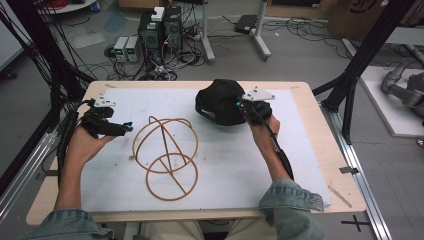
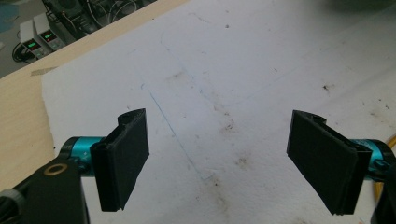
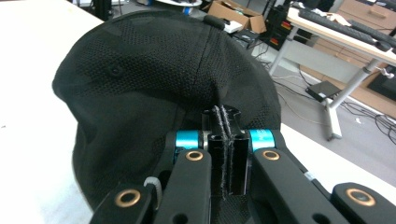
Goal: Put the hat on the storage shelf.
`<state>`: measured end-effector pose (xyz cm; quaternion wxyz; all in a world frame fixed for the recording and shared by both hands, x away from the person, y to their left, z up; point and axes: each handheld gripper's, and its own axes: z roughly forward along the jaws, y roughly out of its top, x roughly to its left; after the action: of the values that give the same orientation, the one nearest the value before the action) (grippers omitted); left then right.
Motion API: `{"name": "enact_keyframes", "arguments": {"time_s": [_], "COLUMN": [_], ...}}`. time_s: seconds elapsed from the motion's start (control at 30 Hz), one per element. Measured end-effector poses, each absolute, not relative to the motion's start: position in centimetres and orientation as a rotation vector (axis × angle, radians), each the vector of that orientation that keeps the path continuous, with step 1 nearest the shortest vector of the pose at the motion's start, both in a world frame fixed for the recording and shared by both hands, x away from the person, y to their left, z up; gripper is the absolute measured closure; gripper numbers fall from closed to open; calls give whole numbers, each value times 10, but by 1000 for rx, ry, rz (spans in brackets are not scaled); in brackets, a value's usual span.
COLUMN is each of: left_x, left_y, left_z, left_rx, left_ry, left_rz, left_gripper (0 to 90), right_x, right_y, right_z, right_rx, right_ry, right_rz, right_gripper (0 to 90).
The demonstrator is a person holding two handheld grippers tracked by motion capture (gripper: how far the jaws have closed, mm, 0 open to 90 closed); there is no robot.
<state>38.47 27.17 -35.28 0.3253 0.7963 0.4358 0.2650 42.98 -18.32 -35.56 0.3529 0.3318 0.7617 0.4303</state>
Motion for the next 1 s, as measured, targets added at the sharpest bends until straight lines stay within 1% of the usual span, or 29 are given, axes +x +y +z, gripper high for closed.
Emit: {"name": "enact_keyframes", "arguments": {"time_s": [0.23,0.63,1.0], "left_x": [385,385,385], "left_y": [271,271,271], "left_z": [-353,-353,-352], "left_rx": [2090,2090,2084], "left_ry": [1141,1139,1139], "left_rz": [691,688,683], "left_gripper": [211,211,211], "right_x": [436,440,436], "right_y": [-185,-182,-179], "right_z": [-332,-314,-297], "right_rx": [884,920,926], "right_ry": [1901,1848,1795], "right_rz": [1137,1175,1225], "right_gripper": [900,900,900]}}
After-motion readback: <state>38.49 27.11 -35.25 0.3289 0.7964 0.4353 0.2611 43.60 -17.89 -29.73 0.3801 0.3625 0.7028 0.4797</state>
